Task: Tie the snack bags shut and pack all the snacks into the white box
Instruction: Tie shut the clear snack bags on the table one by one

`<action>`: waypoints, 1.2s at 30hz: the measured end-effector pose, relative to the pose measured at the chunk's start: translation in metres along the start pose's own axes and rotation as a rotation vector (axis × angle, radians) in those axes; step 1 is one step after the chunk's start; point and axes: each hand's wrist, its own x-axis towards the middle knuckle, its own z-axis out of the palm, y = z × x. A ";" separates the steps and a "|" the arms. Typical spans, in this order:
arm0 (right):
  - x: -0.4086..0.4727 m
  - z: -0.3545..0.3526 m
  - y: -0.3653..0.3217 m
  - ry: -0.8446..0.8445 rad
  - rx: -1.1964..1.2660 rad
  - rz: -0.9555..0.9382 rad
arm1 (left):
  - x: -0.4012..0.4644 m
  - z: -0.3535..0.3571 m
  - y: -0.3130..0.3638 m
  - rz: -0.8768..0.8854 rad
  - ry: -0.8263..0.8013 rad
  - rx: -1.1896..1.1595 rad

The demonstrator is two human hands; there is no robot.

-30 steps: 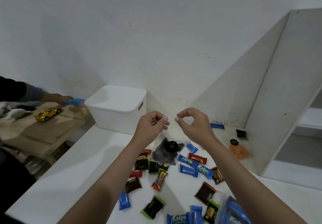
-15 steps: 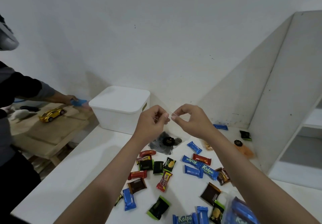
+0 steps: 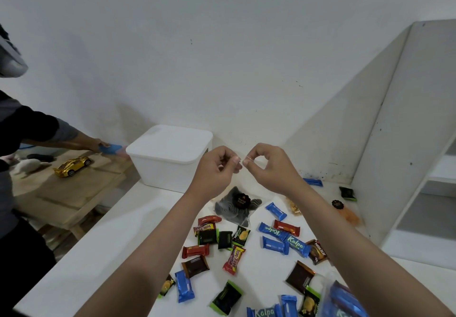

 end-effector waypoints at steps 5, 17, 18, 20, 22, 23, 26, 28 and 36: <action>-0.001 -0.002 -0.003 -0.042 0.024 0.023 | -0.002 -0.006 0.003 -0.022 -0.019 -0.042; 0.001 0.004 -0.014 -0.026 0.022 0.004 | -0.007 -0.013 0.005 -0.051 0.005 -0.046; 0.002 0.005 -0.016 -0.027 0.017 -0.004 | -0.007 -0.015 0.004 -0.056 0.007 -0.049; 0.003 0.005 -0.019 -0.033 -0.007 -0.012 | -0.005 -0.021 0.004 -0.076 0.024 -0.079; 0.004 0.001 -0.020 -0.047 -0.039 -0.008 | -0.003 -0.027 0.003 -0.098 0.063 -0.114; 0.004 -0.001 -0.020 -0.058 -0.048 -0.004 | -0.002 -0.030 0.002 -0.105 0.079 -0.122; 0.003 -0.005 -0.022 -0.082 -0.072 -0.011 | -0.003 -0.035 0.002 -0.114 0.081 -0.126; 0.002 -0.005 -0.024 -0.079 -0.074 -0.018 | -0.003 -0.037 0.004 -0.126 0.061 -0.129; 0.001 -0.008 -0.025 -0.108 -0.024 -0.054 | 0.001 -0.044 0.025 -0.139 -0.189 0.056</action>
